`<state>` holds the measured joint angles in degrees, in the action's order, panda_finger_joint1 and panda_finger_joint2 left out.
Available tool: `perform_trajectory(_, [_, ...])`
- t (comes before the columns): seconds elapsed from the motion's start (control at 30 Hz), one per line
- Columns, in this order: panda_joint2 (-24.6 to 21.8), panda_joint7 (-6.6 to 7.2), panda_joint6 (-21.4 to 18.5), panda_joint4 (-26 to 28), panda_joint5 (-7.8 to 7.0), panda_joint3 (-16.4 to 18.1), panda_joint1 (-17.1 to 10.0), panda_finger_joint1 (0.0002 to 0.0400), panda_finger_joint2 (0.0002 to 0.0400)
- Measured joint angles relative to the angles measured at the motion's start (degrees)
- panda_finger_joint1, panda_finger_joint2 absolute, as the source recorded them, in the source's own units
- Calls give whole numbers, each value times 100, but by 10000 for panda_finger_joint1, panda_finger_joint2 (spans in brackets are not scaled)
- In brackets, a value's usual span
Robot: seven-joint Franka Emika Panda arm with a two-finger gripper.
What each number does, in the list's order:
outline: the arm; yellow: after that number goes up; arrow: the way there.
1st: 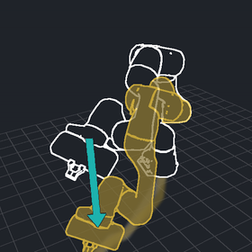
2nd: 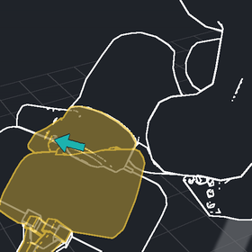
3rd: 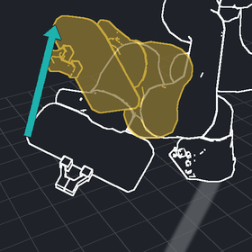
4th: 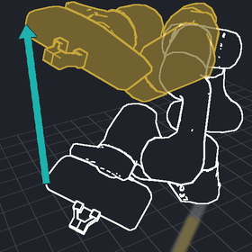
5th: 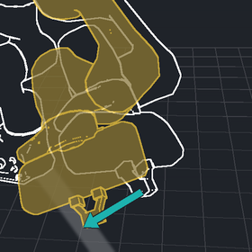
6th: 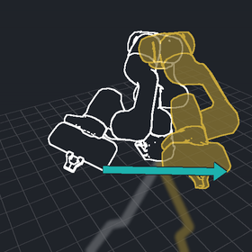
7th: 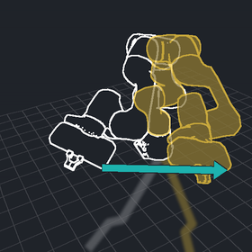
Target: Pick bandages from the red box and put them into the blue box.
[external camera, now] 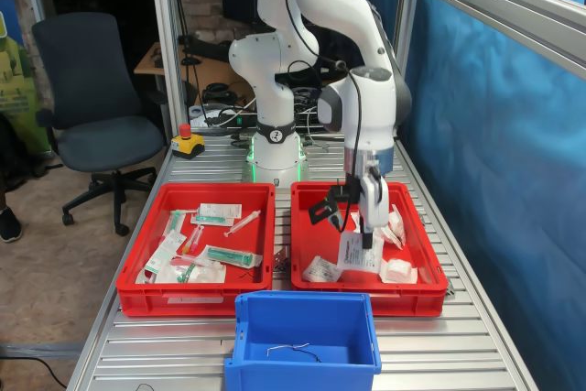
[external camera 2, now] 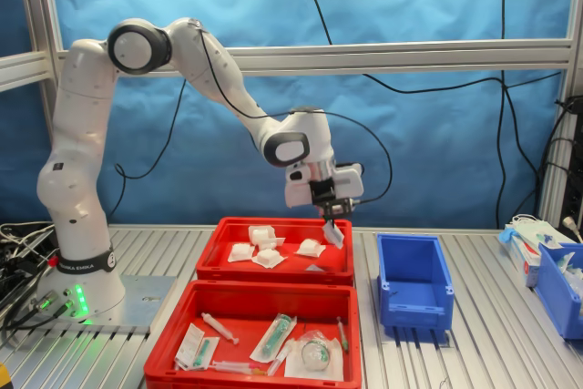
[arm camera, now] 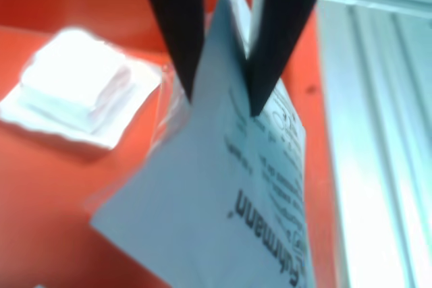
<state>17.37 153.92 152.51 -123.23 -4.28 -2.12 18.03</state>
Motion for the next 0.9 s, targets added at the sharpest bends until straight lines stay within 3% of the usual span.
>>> perform_trajectory(0.5, [-407, 0, 0, 239, 0, -8, -136, 51, 51])
perform_trajectory(0.9, [-398, 0, -1, 950, 0, 237, -875, 51, 51])
